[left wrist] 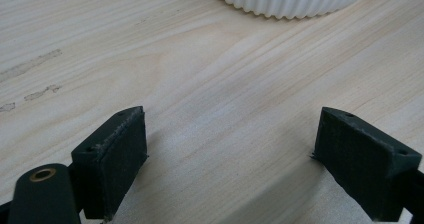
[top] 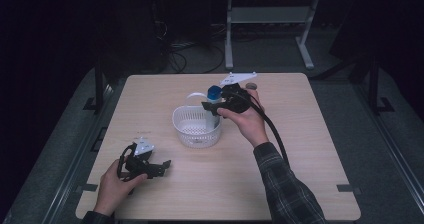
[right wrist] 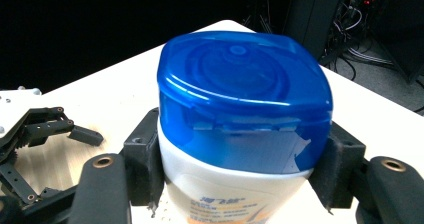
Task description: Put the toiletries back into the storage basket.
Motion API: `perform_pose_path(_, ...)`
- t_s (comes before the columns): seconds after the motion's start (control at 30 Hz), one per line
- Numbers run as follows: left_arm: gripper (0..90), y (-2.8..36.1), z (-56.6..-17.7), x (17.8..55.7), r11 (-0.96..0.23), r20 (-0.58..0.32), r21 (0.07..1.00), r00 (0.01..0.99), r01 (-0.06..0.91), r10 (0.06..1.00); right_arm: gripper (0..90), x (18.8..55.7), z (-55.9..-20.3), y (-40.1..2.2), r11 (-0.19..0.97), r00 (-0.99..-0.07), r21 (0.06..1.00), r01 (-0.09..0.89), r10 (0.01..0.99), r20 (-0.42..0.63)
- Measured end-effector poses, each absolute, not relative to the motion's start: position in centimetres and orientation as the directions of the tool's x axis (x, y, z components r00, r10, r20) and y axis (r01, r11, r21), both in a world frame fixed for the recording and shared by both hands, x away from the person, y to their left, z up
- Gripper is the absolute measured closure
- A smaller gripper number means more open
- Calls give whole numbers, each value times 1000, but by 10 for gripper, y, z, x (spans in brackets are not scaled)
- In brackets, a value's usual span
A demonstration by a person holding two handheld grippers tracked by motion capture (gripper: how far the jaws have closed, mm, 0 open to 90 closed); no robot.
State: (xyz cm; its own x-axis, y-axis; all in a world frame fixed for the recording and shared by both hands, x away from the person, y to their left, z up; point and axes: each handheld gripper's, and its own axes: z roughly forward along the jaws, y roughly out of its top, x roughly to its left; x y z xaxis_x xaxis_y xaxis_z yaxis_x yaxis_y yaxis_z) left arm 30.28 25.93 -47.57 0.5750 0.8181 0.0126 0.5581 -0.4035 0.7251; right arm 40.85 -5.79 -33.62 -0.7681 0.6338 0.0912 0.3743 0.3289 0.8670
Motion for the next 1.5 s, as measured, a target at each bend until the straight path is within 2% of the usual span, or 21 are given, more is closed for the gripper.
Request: perform_pose_path(1.5,127,259,-475,303,-406,14,723,577,558,817,344,412,-379,-49,422,-772,801,425,631,77)
